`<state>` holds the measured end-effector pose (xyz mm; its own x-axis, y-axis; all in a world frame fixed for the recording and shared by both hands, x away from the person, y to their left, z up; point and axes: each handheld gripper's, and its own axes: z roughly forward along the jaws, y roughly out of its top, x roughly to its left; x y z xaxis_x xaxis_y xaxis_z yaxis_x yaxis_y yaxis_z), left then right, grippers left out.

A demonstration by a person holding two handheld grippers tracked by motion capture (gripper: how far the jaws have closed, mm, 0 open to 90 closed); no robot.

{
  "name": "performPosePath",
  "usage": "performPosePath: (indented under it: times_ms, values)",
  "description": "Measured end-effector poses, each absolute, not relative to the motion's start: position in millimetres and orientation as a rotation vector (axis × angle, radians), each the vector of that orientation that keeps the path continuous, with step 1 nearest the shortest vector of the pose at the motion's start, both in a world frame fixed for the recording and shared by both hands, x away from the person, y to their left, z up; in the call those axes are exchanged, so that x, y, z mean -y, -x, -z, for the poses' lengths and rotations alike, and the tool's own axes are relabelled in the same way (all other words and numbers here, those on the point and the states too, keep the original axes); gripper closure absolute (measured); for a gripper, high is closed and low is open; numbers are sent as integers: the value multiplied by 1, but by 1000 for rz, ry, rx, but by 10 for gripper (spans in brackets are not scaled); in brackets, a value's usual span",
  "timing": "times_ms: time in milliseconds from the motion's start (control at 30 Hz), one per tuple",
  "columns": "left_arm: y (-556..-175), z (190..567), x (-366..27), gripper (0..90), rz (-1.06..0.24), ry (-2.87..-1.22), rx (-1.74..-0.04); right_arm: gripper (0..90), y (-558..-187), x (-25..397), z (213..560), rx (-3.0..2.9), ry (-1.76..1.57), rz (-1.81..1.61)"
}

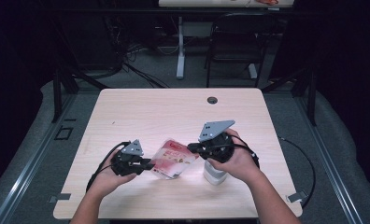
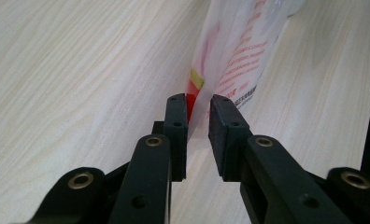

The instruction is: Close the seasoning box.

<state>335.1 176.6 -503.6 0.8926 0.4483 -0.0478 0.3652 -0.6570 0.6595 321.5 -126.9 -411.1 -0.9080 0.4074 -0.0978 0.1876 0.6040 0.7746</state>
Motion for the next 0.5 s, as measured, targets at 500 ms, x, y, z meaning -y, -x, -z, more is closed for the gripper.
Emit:
performPosePath:
  times_ms: [500]
  values:
    - [-333,509,-182,755,-116,-2340,-594,818,-321,118,411,-2588,-478,-1264]
